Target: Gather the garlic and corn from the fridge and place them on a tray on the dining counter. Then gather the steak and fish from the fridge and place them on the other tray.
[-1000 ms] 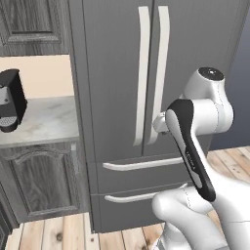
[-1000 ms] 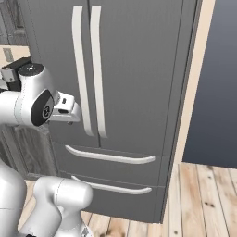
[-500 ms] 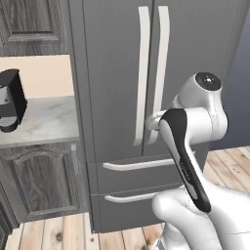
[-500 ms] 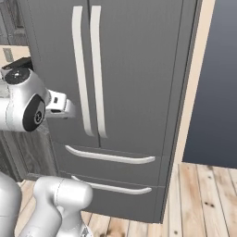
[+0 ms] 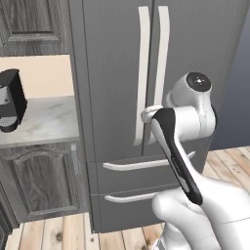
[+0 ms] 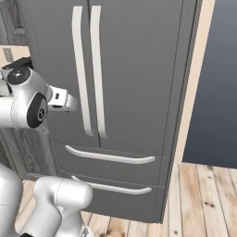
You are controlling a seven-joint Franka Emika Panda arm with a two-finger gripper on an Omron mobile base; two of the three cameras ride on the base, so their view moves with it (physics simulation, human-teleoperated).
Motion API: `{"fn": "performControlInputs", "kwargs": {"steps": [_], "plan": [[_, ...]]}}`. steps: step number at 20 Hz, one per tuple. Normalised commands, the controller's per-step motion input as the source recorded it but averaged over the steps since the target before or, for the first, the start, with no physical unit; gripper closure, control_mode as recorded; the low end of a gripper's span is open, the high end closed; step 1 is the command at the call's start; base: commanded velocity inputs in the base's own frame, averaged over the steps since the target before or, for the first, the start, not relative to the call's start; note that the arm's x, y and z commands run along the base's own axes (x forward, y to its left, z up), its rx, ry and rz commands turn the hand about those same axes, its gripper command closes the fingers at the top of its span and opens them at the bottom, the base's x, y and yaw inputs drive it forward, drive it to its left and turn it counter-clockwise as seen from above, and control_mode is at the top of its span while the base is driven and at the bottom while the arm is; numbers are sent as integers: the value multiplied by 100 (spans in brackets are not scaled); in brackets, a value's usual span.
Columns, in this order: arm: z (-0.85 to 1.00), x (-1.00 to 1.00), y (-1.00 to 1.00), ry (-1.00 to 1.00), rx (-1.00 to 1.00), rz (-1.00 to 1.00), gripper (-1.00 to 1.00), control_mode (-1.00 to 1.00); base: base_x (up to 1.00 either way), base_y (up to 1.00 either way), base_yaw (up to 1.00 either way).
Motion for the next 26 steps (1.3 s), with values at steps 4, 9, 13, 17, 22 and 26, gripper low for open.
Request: {"fn": "performControlInputs", "kwargs": {"steps": [4, 9, 13, 17, 22, 26], "plan": [[3, 50, 0, -1, 0, 0, -100, -100, 0, 0, 0], [-11, 69, 0, -10, 2, 0, -100, -100, 0, 0, 0], [0, 75, 0, -7, 6, 0, -100, -100, 0, 0, 0], [0, 69, 0, -2, 3, 0, -100, -100, 0, 0, 0], [0, 60, 0, 0, 0, -1, -100, -100, 0, 0, 0], [-10, 49, 0, 0, 0, -3, -100, -100, 0, 0, 0]]}}
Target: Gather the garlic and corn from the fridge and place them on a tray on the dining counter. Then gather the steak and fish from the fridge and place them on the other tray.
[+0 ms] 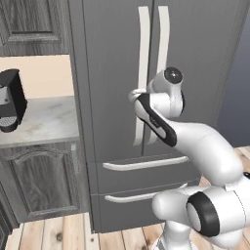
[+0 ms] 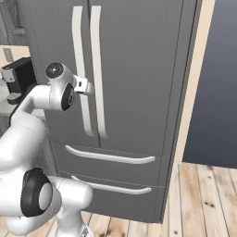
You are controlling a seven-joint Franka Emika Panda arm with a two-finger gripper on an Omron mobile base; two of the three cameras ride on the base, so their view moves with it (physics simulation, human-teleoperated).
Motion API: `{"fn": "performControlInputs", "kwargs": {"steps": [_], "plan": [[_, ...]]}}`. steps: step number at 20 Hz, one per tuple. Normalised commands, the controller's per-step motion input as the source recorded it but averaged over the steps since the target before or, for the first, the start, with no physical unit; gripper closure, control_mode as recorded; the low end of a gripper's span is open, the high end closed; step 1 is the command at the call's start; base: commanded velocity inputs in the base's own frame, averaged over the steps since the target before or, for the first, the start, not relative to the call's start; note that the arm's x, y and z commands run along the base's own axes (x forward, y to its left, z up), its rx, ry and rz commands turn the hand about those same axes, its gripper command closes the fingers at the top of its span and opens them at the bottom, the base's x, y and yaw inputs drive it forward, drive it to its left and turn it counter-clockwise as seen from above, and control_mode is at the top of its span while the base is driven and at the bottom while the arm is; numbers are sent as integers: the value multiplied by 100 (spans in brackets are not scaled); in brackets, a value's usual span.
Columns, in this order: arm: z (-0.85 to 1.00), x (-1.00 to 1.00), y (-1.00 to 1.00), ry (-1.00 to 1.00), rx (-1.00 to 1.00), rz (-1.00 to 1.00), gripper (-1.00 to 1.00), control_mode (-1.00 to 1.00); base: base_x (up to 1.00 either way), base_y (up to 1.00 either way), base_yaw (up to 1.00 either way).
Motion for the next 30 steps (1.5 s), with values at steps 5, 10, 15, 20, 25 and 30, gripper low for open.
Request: {"fn": "performControlInputs", "kwargs": {"steps": [5, 10, 15, 20, 25, 30], "plan": [[-13, 61, 6, 0, 0, -3, -100, -100, 0, 0, 0], [-12, 54, 9, 0, 0, -1, -100, -100, 0, 0, 0], [-14, 43, 0, 0, 0, 0, -100, -100, 0, 0, 0], [-15, 45, 0, 0, 0, 0, -100, -100, 0, 0, 0], [-13, 28, 5, 0, 0, 0, 100, -100, 0, 0, 0], [-2, -4, 44, 0, 0, 0, 100, -100, 0, 0, 0]]}}
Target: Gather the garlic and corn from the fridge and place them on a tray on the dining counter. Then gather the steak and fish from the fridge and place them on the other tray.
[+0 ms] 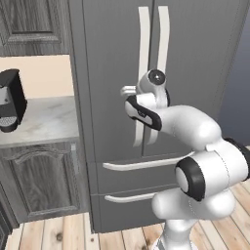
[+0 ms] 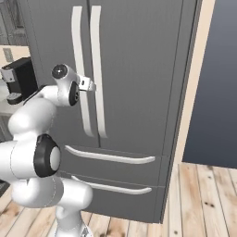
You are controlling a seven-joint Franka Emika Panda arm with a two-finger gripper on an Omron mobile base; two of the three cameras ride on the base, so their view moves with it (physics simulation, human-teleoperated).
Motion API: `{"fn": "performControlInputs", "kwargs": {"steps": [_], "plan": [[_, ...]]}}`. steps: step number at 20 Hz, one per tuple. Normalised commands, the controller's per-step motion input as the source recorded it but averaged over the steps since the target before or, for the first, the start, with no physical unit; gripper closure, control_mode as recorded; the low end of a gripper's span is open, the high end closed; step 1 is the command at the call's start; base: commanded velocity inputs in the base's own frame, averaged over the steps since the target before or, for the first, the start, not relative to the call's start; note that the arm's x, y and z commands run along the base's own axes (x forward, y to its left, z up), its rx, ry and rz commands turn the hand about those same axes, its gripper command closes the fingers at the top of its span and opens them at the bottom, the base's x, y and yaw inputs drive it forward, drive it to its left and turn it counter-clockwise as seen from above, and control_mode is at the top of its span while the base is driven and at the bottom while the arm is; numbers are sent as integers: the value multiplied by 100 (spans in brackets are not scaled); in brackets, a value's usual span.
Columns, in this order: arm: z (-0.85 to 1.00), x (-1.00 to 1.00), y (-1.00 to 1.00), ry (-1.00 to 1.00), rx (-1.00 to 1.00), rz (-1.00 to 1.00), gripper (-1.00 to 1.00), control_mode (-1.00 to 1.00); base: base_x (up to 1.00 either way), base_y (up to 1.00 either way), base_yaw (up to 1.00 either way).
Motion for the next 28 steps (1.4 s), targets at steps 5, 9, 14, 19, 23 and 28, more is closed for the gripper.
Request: {"fn": "performControlInputs", "kwargs": {"steps": [5, 9, 14, 19, 23, 28], "plan": [[0, -36, 61, 0, 0, 0, 100, -100, 0, 0, 0], [0, -86, 50, 1, 0, 0, 100, -100, 0, 0, 0], [0, -100, 50, 3, 0, 0, 100, -100, 0, 0, 0], [0, -76, 68, 0, 0, 0, 100, -100, 0, 0, 0], [0, -43, 75, 0, 0, 1, 100, -100, 0, 0, 0], [0, -1, 55, 0, 0, 2, 100, -100, 0, 0, 0]]}}
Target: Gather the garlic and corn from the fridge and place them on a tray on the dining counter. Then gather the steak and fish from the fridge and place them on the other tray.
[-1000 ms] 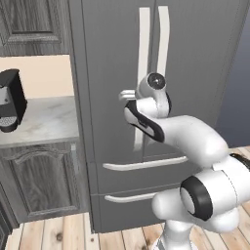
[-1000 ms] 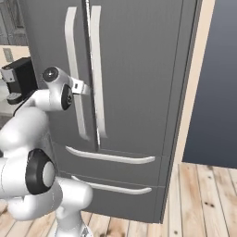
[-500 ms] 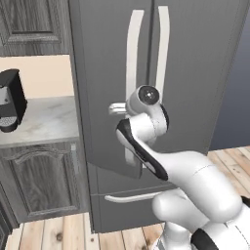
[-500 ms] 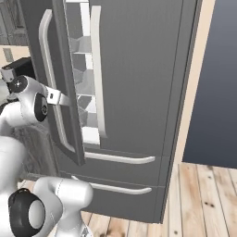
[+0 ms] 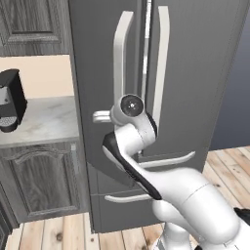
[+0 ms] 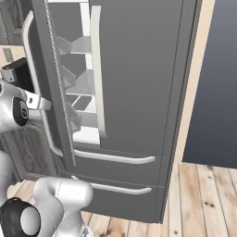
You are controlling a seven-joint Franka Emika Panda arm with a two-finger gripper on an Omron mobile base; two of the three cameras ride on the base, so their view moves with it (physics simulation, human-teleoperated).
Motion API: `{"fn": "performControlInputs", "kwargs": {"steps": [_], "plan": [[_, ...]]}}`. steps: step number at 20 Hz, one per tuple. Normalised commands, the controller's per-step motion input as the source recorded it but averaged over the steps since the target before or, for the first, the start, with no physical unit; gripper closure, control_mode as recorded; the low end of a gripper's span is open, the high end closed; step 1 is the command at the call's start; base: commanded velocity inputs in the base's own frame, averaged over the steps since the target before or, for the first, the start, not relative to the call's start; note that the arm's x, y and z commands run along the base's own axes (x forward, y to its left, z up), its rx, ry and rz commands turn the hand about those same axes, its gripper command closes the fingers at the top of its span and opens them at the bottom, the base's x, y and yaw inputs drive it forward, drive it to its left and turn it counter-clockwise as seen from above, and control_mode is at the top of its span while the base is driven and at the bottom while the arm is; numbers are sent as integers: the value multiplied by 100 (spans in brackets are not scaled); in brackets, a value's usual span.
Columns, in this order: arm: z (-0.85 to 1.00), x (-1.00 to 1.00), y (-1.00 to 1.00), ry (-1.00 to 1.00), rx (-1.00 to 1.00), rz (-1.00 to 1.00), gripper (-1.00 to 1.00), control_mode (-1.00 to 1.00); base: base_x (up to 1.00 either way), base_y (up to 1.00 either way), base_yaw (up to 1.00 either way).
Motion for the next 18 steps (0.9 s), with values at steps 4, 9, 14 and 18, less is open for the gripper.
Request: {"fn": "performControlInputs", "kwargs": {"steps": [4, 9, 14, 18], "plan": [[0, -24, 11, 0, 0, 0, -100, -100, 0, 0, 0], [1, -94, -38, 0, 1, 0, -100, -100, 0, 0, 0], [20, -19, -85, 0, 5, 0, -100, -100, 0, 0, 0], [30, -3, -97, -2, 13, 0, -100, -100, 0, 0, 0]]}}
